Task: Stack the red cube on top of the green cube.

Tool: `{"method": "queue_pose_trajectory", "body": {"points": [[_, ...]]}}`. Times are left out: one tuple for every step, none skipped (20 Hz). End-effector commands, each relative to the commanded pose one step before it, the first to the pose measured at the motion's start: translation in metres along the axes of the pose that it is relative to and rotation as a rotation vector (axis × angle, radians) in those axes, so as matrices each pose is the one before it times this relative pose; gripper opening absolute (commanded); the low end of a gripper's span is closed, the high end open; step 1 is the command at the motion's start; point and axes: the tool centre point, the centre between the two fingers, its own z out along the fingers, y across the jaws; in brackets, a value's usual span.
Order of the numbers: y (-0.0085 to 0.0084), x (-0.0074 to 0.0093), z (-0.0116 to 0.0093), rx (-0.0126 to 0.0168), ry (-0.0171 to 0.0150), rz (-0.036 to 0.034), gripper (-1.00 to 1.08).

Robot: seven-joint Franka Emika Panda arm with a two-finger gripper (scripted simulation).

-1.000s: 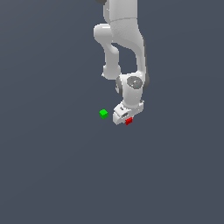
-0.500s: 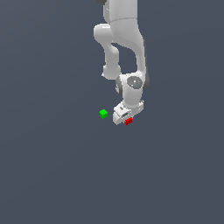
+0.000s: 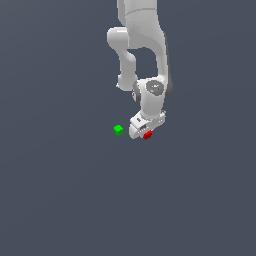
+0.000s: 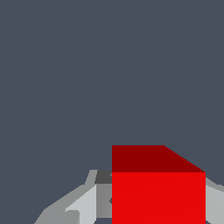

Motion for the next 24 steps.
{"method": "queue_pose_trajectory", "body": {"points": [[0.00004,0.00005,-0.01526,-0.00071,0.00116,-0.00016,-1.00],[-0.00003,-0.00006,-0.00705,0.00000,0.00000,0.00000,-1.00],[-0.00003,-0.00001,-0.00680,0.00000,0.00000,0.00000,-1.00],[-0.00003,0.00003,-0.00635,0.00000,0.00000,0.00000,-1.00],[-0.00004,0.00005,-0.00587,0.00000,0.00000,0.00000,-1.00],[-0.00021,0.00014,-0.00531,0.00052,0.00008,-0.00045,-1.00],[-0.00004,0.00007,-0.00486,0.00000,0.00000,0.00000,-1.00],[-0.00003,0.00008,-0.00435,0.00000,0.00000,0.00000,-1.00],[-0.00003,0.00010,-0.00382,0.00000,0.00000,0.00000,-1.00],[0.00007,0.00009,-0.00331,0.00063,0.00028,0.00003,-1.00],[0.00000,0.00015,-0.00275,0.00000,0.00000,0.00000,-1.00],[0.00002,0.00018,-0.00221,0.00000,0.00000,0.00000,-1.00],[0.00005,0.00022,-0.00167,0.00000,0.00000,0.00000,-1.00],[0.00007,0.00025,-0.00112,0.00000,0.00000,0.00000,-1.00],[0.00040,0.00011,-0.00065,-0.00007,0.00014,0.00067,-1.00],[0.00004,0.00012,-0.00012,0.00000,0.00000,0.00000,-1.00],[-0.00015,-0.00007,0.00112,-0.00033,0.00054,-0.00029,-1.00],[0.00025,-0.00031,0.00014,0.00000,0.00000,0.00000,-1.00],[0.00075,-0.00094,0.00042,0.00000,0.00000,0.00000,-1.00],[0.00124,-0.00156,0.00070,0.00000,0.00000,0.00000,-1.00],[0.00173,-0.00218,0.00098,0.00000,0.00000,0.00000,-1.00],[0.00222,-0.00279,0.00125,0.00000,0.00000,0.00000,-1.00],[0.00271,-0.00338,0.00152,0.00000,0.00000,0.00000,-1.00],[0.00318,-0.00397,0.00179,0.00000,0.00000,0.00000,-1.00]]}}
